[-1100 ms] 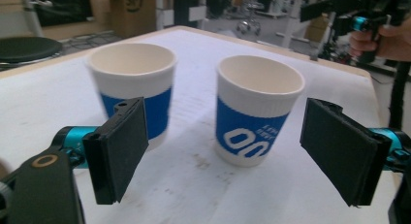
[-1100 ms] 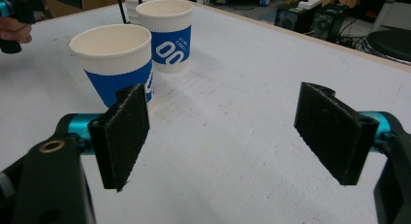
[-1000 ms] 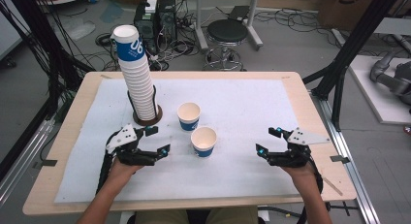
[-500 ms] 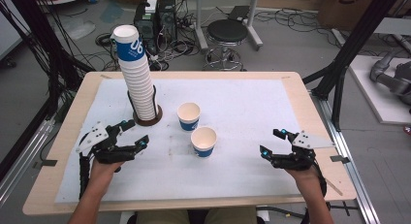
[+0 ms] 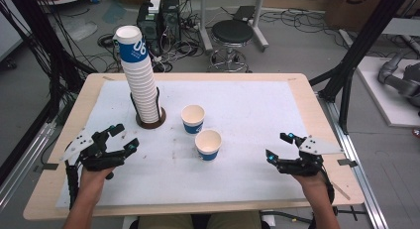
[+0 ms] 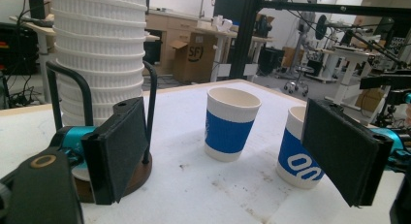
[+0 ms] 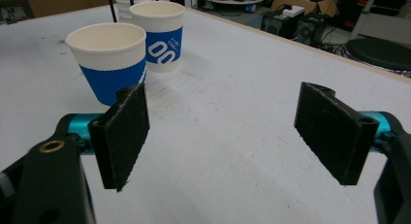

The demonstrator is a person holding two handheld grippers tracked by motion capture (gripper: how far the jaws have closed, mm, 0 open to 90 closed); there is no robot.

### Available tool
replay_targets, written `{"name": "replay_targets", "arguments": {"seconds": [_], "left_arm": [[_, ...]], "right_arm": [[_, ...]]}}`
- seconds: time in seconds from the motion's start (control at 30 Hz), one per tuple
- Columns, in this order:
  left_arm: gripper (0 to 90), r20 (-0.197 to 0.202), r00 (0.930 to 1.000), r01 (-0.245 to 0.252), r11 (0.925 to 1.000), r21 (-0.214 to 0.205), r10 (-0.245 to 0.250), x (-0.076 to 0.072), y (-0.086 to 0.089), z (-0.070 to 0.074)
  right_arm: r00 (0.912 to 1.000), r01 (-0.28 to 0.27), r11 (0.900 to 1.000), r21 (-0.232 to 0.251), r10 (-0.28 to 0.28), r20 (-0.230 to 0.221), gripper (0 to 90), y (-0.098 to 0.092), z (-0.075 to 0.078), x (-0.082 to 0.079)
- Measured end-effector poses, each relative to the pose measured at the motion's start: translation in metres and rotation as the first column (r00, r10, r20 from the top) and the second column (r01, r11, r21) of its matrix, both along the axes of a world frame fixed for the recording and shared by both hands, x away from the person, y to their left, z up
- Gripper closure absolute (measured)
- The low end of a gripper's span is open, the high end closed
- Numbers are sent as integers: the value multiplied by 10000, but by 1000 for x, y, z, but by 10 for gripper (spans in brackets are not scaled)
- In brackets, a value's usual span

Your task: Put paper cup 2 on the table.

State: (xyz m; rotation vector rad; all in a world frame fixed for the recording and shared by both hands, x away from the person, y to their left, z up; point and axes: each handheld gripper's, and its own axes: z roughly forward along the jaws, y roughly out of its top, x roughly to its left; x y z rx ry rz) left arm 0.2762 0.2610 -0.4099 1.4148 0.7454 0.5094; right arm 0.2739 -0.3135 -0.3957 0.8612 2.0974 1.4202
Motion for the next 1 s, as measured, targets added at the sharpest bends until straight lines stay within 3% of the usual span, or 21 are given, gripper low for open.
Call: {"name": "replay_targets", "arguments": {"seconds": [1.0], "left_arm": [[170, -8, 10000, 16, 9998, 177, -16, 0, -1, -3]], "right_arm": [[9999, 150, 9999, -14, -150, 44, 207, -2, -1, -1]]}}
